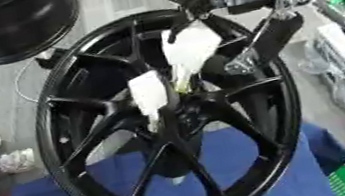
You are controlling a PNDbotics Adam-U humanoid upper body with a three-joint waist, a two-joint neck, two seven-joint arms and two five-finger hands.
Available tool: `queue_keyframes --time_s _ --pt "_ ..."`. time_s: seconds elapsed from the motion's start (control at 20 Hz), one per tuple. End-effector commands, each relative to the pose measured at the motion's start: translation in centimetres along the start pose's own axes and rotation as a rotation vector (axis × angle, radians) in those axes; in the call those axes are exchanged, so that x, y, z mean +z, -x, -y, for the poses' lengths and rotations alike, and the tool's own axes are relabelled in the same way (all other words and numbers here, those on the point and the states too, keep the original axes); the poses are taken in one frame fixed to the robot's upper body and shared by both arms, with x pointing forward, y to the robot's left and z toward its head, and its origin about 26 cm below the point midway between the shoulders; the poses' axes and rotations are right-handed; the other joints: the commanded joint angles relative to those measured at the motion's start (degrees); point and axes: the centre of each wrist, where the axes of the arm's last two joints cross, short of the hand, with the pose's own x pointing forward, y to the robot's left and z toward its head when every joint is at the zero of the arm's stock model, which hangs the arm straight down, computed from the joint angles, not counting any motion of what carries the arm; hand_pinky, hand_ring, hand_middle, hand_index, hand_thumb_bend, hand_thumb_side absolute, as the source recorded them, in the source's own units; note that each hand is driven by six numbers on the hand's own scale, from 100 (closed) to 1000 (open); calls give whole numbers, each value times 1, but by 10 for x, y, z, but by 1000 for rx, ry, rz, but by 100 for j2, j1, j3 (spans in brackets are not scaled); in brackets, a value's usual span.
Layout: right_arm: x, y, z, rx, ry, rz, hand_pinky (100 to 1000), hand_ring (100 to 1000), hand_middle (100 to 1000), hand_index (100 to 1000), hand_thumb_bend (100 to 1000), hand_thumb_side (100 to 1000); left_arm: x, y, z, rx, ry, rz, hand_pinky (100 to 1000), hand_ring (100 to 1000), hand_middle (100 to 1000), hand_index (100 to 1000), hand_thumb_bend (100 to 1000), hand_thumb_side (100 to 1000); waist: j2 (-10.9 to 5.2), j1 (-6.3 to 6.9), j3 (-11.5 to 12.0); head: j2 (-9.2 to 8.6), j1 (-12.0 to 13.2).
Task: Pull the pin out of the wheel hub.
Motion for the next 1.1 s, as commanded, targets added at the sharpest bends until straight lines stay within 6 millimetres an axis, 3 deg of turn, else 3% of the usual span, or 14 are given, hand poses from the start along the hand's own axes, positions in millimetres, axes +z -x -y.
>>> queue_keyframes --time_s 0.05,0.25,0.4,0.55,0.6,0.7,0.75,0.9,0.95,1.05,1.1 --pt "27 -1 29 27 93 -49 619 327 296 505 100 199 -1 -10 -5 -37 5 6 656 722 567 705 356 787 -141 -10 -34 -47 -7" --pt "80 2 45 40 235 -161 620 331 301 510 100 199 1 -12 -9 -48 -15 3 656 722 567 705 356 787 -146 -49 -142 -80 100" --pt "133 11 42 22 377 -318 610 331 302 512 100 214 4 -13 -12 -58 -37 6 656 722 567 705 356 788 -111 -58 -220 -128 221" --pt "192 30 21 -6 565 -535 597 331 303 513 100 267 5 -15 -15 -62 -66 14 656 721 567 705 358 789 -46 -50 -328 -192 330" --pt "207 35 11 -12 624 -597 584 330 302 508 100 327 5 -15 -15 -62 -71 16 657 722 567 705 358 790 -26 -43 -358 -212 356" --pt "232 42 -11 -24 727 -691 584 330 302 508 100 327 4 -16 -15 -62 -76 19 657 722 567 705 358 790 5 -34 -393 -238 381" --pt "249 48 -30 -57 789 -772 568 339 314 517 100 405 4 -16 -16 -62 -81 23 657 722 567 705 358 789 28 -20 -439 -253 417" --pt "299 57 -103 -153 936 -1044 567 397 382 584 100 410 4 -17 -17 -62 -93 29 657 722 567 705 357 790 70 2 -480 -279 464" --pt "315 58 -132 -207 969 -1148 573 434 451 644 100 380 4 -18 -16 -61 -94 31 657 722 567 705 357 790 76 8 -481 -287 459" --pt "344 59 -189 -336 991 -1359 593 476 670 792 100 242 3 -18 -16 -59 -92 34 657 723 567 705 357 789 77 19 -462 -296 427" --pt "358 57 -218 -415 976 -1471 596 478 694 804 100 272 3 -18 -15 -57 -90 35 657 723 567 705 356 789 73 24 -445 -301 395"
